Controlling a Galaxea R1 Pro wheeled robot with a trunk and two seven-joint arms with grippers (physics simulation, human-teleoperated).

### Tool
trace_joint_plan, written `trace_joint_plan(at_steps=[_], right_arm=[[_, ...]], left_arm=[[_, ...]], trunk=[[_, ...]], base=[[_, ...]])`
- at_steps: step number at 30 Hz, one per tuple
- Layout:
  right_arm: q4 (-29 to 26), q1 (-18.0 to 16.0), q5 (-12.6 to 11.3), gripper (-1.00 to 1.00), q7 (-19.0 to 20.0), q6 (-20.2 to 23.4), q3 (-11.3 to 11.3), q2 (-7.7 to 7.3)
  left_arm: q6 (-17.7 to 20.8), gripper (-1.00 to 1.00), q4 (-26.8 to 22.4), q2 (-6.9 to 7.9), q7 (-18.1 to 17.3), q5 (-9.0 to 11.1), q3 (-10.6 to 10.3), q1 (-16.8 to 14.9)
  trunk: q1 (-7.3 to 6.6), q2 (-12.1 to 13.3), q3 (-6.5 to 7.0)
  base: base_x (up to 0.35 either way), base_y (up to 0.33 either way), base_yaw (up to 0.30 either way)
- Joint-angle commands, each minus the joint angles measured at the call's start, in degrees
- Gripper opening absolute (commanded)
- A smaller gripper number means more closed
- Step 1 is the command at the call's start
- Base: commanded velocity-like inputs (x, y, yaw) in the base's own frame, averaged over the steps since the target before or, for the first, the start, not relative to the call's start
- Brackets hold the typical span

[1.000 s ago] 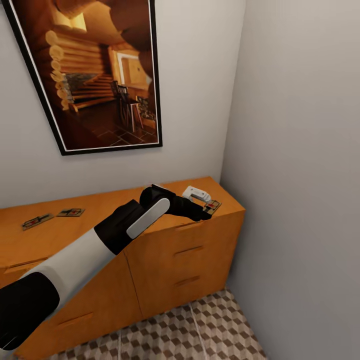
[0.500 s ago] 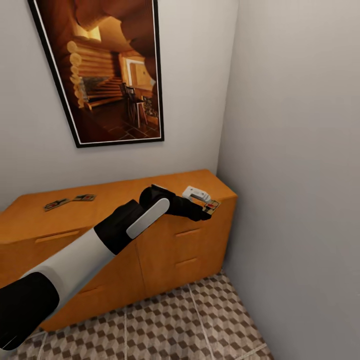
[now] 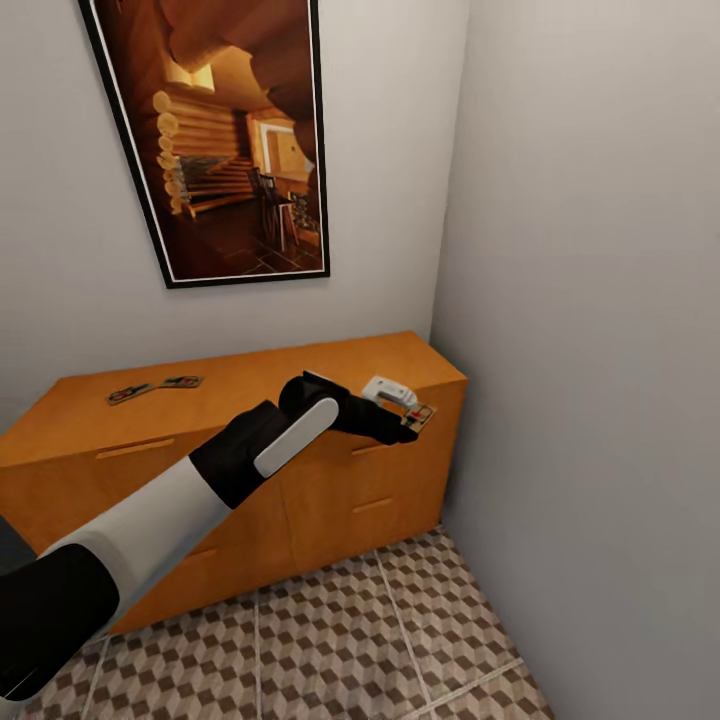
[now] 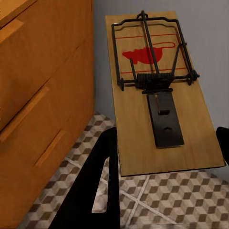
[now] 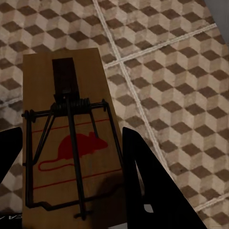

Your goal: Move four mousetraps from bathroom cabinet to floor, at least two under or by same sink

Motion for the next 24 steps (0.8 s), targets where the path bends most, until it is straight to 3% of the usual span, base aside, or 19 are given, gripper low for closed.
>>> trace_joint_plan(at_steps=[1, 6, 8, 12, 13, 16, 19, 22, 24], right_arm=[[0.0, 0.0, -0.7, -1.00, -0.1, -0.2, 0.5, 0.04], [0.0, 0.0, -0.7, -1.00, -0.1, -0.2, 0.5, 0.09], [0.0, 0.0, -0.7, -1.00, -0.2, -0.2, 0.5, 0.05], [0.0, 0.0, -0.7, -1.00, -0.2, -0.2, 0.5, 0.03], [0.0, 0.0, -0.7, -1.00, -0.2, -0.2, 0.5, 0.03], [0.0, 0.0, -0.7, -1.00, -0.2, -0.1, 0.5, 0.03], [-0.1, 0.0, -0.7, -1.00, -0.2, -0.1, 0.5, 0.03], [-0.1, 0.0, -0.7, -1.00, -0.2, -0.1, 0.5, 0.03], [-0.1, 0.0, -0.7, -1.00, -0.2, -0.1, 0.4, -0.06]], left_arm=[[0.1, -1.00, 0.3, 0.00, 0.5, 0.6, -0.1, -0.1], [-0.4, -1.00, 3.3, -0.05, 0.4, 0.6, -1.6, -0.1], [-1.5, -1.00, 5.7, -0.14, 0.4, 0.6, -4.6, -0.1], [-8.0, -1.00, 12.3, -0.61, 0.4, 0.6, -15.0, -0.1], [-8.9, -1.00, 13.2, -0.83, 0.4, 0.6, -16.4, -0.1], [-13.7, -1.00, 18.8, -2.47, 0.5, 0.8, -24.3, 0.1], [-17.3, -1.00, 22.7, -3.20, 0.5, 1.0, -28.0, 1.4], [-20.9, -1.00, 25.8, -3.50, 0.4, 1.0, -29.3, 4.1], [-25.7, -1.00, 29.7, -3.53, 0.4, 0.9, -29.9, 7.5]], trunk=[[0.00, 0.0, -0.06], [0.00, 0.0, -0.06], [0.00, 0.0, -0.06], [0.00, 0.0, -0.06], [0.00, 0.0, -0.06], [0.00, 0.0, -0.06], [0.00, 0.0, -0.06], [0.00, 0.0, -0.06], [0.00, 0.0, -0.06]], base=[[-0.007, 0.000, 0.000], [-0.002, 0.000, 0.000], [0.000, 0.000, 0.000], [0.000, 0.000, 0.000], [0.000, 0.000, 0.000], [0.000, 0.000, 0.000], [0.000, 0.000, 0.000], [0.000, 0.000, 0.000], [0.000, 0.000, 0.000]])
